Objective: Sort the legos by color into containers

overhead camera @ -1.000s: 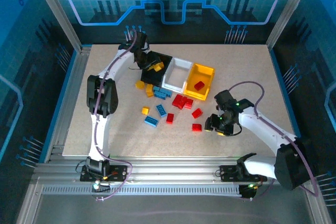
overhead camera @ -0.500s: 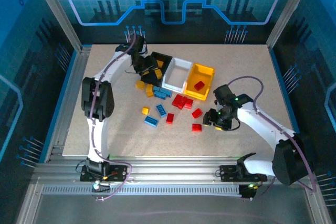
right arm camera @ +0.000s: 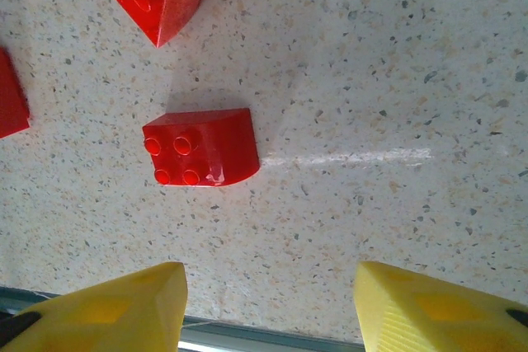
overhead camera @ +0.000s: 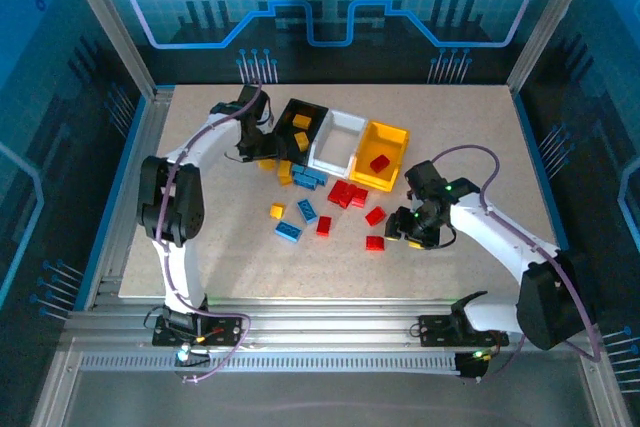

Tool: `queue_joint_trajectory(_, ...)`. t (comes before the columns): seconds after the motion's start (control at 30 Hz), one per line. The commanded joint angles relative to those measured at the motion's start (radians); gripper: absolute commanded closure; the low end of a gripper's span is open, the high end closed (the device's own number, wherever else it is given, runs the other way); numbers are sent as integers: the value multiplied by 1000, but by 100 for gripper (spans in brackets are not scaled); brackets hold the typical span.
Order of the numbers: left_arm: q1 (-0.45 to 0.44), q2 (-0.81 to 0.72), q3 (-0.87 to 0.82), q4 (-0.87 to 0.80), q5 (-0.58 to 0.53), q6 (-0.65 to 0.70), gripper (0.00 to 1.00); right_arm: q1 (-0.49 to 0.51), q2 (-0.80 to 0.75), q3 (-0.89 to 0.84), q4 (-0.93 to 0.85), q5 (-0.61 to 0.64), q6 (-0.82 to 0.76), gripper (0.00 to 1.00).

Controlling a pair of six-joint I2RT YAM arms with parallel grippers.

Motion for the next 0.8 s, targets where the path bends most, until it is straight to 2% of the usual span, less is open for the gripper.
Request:
queue_joint_trajectory(0.0,22,45,18,27,-22,92,41,9,10,49,-38,-5,-3,42)
queue_joint_trajectory(0.33,52,144,76,31,-28,159,41,8,12,70,-84,12,-5,42)
queue_joint_trajectory(0.77,52,232,143,28,-20,137,41,8,44,118,-110,16,10,42)
